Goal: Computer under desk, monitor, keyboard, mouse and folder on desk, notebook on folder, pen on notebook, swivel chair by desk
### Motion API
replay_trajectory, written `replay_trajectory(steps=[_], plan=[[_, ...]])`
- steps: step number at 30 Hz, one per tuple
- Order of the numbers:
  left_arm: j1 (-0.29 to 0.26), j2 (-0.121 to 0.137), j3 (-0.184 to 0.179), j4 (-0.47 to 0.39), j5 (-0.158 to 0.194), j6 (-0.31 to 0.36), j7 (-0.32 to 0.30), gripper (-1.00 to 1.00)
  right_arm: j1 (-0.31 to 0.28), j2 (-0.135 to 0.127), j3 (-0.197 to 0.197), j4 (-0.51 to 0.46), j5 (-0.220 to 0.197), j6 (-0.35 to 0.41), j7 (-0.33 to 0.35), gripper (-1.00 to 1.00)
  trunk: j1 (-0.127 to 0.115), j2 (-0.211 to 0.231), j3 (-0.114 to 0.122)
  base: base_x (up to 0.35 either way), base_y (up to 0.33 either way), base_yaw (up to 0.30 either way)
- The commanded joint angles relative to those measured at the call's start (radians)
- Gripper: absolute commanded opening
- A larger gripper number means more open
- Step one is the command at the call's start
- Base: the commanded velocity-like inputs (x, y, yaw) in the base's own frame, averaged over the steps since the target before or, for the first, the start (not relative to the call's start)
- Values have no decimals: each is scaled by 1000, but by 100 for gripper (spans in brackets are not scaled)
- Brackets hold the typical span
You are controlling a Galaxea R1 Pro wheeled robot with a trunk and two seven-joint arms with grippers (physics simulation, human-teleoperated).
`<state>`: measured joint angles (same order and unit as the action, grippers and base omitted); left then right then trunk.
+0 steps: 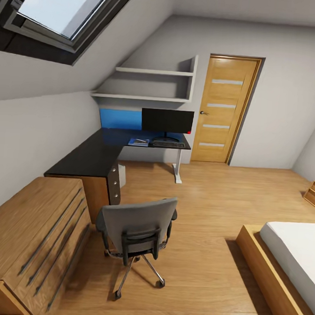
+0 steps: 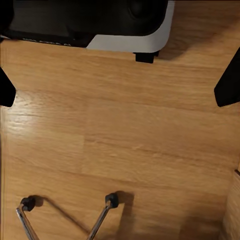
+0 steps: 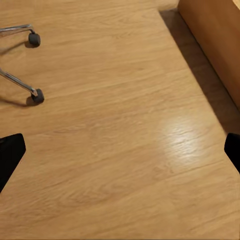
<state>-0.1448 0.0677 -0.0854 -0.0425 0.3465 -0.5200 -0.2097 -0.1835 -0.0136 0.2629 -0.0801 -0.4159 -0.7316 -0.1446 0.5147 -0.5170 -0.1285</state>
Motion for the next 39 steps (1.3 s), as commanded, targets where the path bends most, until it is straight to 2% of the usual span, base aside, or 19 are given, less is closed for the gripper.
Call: replay_trajectory(steps=[1, 6, 8, 10, 13, 14, 18, 25, 31, 36, 39], plan=[[-1, -7, -8, -1, 11, 17, -4, 100, -1, 0, 8, -11, -5, -1, -6, 100, 4, -9, -5, 0, 0, 0], [-1, -16, -7, -51, 15, 101, -2, 100, -1, -1, 7, -60, -4, 6, -6, 100, 23, -44, -21, 0, 0, 0], [-1, -21, -7, -114, 37, 164, 0, 100, -1, -2, 7, -95, -4, 23, -6, 100, 31, -58, -27, 0, 0, 0], [-1, -27, -7, -137, 45, 192, 6, 100, -2, -2, 7, -113, -4, 30, -6, 100, 39, -72, -33, 0, 0, 0], [-1, -47, -8, -202, 54, 260, 64, 100, -2, -2, 7, -136, -4, 35, -7, 100, 50, -93, -43, 0, 0, 0], [-2, -69, -8, -272, 56, 286, 139, 100, -2, 3, 7, -148, -4, 31, -7, 100, 54, -100, -46, 0, 0, 0], [-4, -82, -8, -322, 56, 294, 165, 100, -2, 3, 7, -151, -4, 28, -7, 100, 69, -128, -58, 0, 0, 0], [-28, -89, -8, -349, 56, 299, 186, 100, -2, 4, 7, -190, -11, 37, -11, 100, 96, -177, -80, 0, 0, 0], [-77, -91, -8, -356, 57, 374, 195, 100, -9, 5, 6, -221, -23, 51, -20, 100, 119, -219, -99, 0, 0, 0], [-121, -95, -8, -358, 58, 416, 197, 100, -41, 7, 6, -233, -29, 138, -23, 100, 138, -254, -115, 0, 0, 0], [-146, -100, -8, -359, 58, 425, 200, 100, -88, 12, 6, -237, -29, 211, -24, 100, 150, -275, -124, 0, 0, 0]])
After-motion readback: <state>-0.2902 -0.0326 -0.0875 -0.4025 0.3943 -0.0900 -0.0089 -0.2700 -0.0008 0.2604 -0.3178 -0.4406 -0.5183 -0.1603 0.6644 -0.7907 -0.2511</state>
